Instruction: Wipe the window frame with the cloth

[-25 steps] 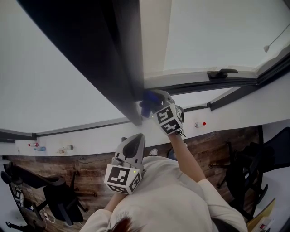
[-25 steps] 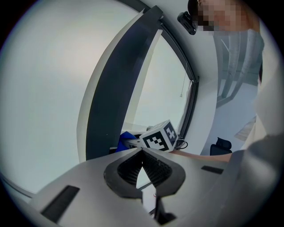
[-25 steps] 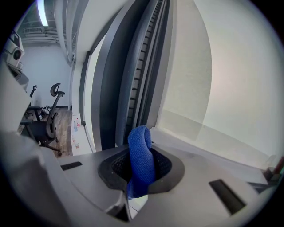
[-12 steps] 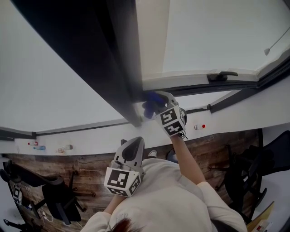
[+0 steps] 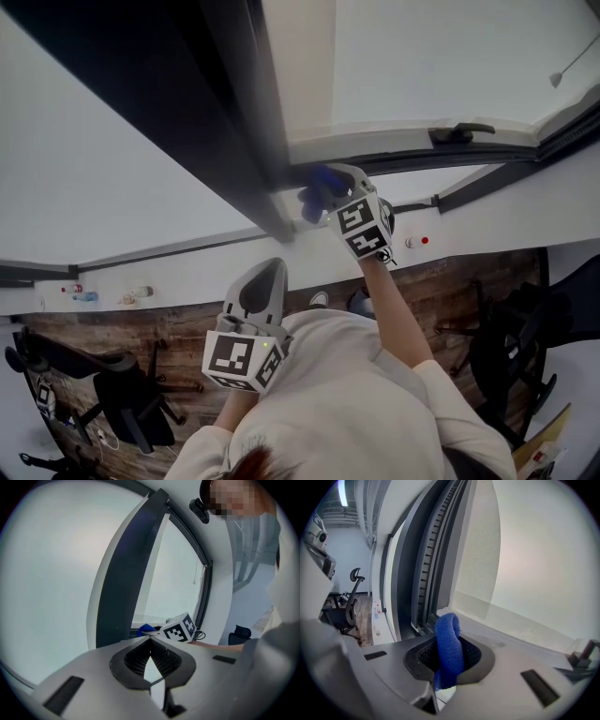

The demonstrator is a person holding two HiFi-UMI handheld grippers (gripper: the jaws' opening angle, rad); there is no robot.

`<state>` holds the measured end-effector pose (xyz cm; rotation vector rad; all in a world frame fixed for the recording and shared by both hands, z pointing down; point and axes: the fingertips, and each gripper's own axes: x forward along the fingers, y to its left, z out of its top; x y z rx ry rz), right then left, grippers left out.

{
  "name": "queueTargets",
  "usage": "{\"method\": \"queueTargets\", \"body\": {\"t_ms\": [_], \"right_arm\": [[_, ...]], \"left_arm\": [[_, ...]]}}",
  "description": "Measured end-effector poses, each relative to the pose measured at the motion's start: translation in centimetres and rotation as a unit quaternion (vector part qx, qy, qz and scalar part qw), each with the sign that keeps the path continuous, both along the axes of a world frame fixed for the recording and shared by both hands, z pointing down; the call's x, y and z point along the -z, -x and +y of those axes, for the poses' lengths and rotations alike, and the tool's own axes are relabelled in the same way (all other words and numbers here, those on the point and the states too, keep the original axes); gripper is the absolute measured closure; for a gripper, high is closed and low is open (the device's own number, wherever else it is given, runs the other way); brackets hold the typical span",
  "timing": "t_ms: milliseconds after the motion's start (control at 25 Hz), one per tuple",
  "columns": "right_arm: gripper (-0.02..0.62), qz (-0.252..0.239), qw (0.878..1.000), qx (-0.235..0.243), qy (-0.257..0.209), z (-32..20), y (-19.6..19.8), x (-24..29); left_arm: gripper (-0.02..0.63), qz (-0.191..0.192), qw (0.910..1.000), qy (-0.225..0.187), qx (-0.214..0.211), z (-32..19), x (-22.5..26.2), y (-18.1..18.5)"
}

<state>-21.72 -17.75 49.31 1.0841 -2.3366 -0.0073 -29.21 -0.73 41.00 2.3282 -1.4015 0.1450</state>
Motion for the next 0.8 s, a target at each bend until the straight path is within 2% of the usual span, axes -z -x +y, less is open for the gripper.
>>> {"method": "queueTargets", "body": {"t_ms": [360,800], "right_arm": [[0.546,-0.004,1.0,-0.03,0.0,-0.2,-2.5,-0.2],[0.546,-0.012,0.999,-0.05,0.0,-0.4,-3.9,0.0]], "left_arm": [[0.6,-0.02,0.9988,-0.013,0.044,-0.6,0.7,3.0],[0.6,-0.012,0.9998,-0.008,0.016,0.1,0.4,0.8]]}}
